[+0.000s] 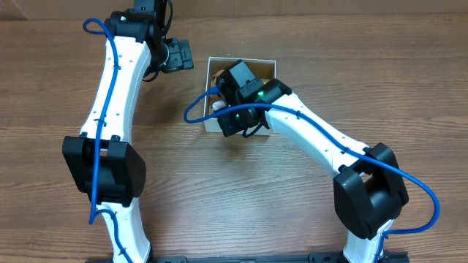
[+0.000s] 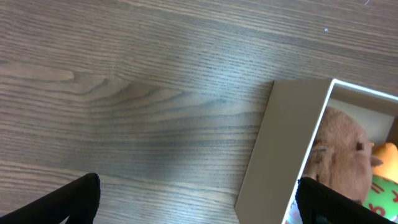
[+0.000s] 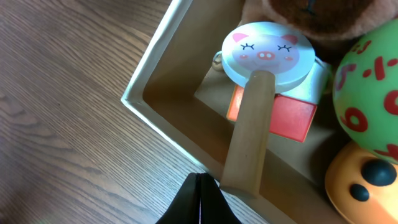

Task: Pack container
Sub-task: 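Adjust the rattle inside the box with the right gripper and release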

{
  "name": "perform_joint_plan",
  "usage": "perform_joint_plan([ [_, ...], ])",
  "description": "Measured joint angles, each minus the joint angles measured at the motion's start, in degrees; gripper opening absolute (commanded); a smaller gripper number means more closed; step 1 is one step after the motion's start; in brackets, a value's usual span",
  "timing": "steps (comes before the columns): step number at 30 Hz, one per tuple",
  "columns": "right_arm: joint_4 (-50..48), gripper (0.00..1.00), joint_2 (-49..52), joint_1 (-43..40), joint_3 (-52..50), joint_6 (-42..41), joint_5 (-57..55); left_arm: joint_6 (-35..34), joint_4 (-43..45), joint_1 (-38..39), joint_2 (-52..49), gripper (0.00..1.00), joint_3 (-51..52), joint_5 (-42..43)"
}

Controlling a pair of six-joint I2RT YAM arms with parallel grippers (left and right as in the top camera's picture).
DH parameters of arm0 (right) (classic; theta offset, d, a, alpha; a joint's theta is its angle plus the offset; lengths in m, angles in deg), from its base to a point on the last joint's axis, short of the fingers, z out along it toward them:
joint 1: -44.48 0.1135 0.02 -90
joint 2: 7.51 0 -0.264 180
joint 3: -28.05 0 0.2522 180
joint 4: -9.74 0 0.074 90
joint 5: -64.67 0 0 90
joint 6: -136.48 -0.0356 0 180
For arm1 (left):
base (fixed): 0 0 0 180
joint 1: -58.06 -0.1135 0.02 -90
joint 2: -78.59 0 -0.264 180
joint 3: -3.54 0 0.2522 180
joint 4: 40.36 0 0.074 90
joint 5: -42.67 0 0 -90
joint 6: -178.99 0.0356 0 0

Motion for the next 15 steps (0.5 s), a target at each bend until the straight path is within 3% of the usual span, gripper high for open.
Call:
perform_joint_plan([
  [15,2.54,0.05,-0.02,-0.35,2.93,-0.02,4.52,0.00,-0.02,0.00,0.00,1.00,0.00,0.00],
])
